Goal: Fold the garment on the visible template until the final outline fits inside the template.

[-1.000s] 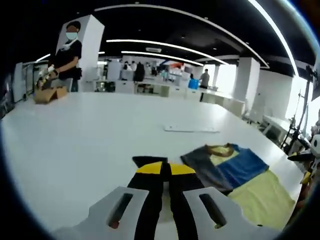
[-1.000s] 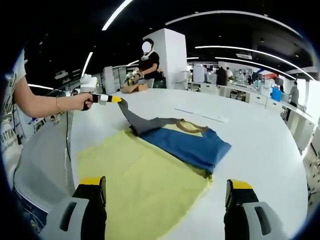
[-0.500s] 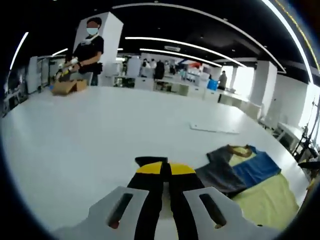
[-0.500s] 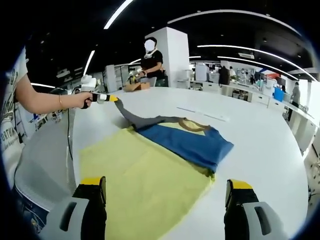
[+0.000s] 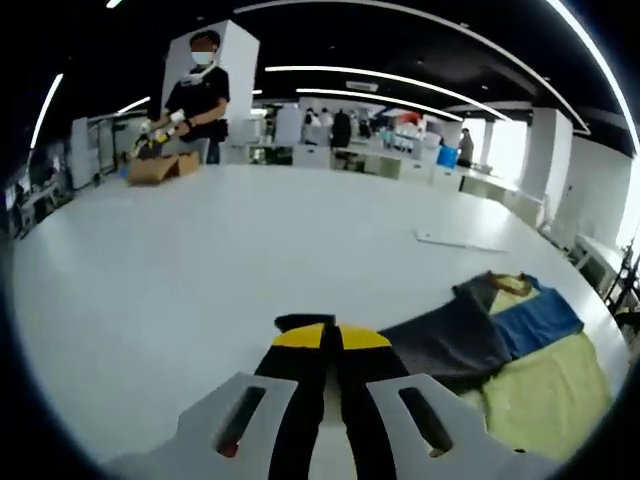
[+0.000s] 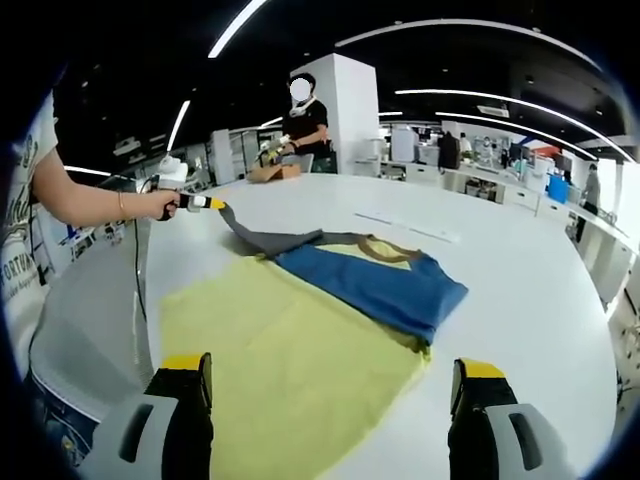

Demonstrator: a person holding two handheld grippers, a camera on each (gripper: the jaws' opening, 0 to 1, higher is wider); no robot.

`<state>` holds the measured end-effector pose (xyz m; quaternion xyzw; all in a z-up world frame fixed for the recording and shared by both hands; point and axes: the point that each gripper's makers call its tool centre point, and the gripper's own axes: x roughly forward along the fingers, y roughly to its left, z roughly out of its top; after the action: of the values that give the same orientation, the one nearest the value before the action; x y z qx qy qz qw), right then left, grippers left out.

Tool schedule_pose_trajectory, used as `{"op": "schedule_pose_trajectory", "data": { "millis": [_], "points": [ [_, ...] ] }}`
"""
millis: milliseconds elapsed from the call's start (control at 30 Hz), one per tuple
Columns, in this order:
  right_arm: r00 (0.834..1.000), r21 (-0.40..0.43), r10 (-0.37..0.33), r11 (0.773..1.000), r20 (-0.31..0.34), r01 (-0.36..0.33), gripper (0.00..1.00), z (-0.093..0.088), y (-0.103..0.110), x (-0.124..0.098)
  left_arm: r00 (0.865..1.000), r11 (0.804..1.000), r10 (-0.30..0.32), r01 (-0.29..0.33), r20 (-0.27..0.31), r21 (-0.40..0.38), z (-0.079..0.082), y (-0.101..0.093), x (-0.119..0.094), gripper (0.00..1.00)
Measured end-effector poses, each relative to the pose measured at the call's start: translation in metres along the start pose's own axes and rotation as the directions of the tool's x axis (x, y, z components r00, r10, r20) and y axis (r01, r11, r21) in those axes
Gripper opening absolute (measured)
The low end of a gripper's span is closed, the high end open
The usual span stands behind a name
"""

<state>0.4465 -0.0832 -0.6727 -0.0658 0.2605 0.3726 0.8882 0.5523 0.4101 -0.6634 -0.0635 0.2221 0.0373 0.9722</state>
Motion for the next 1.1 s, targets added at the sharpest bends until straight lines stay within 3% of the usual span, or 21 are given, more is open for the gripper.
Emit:
{"op": "schedule_pose_trajectory", "data": {
  "millis": [333, 400, 833, 1100],
  "points": [
    [1.0, 0.006, -0.001, 1.0, -0.007, 0.001, 0.99, -0.001, 0.0, 0.0, 0.999, 0.999, 0.033, -0.033, -0.004, -0.01, -0.007, 0.018, -0.004, 0.0],
    [1.0, 0.007, 0.004, 1.0, -0.012, -0.004, 0.99, -0.001, 0.001, 0.0, 0.999, 0.999, 0.05, -0.049, -0.012, 0.019, -0.01, 0.023, -0.004, 0.0],
    [0.997, 0.027, 0.052, 0.998, 0.051, -0.054, 0.99, 0.013, 0.013, -0.005, 0.996, 0.991, 0.093, -0.091, -0.017, 0.098, -0.022, 0.048, -0.004, 0.0],
    [0.996, 0.03, 0.039, 0.999, 0.086, -0.042, 0.99, 0.026, 0.01, -0.012, 0.991, 0.985, 0.137, -0.135, -0.01, 0.106, -0.027, 0.069, -0.005, 0.0]
  ]
}}
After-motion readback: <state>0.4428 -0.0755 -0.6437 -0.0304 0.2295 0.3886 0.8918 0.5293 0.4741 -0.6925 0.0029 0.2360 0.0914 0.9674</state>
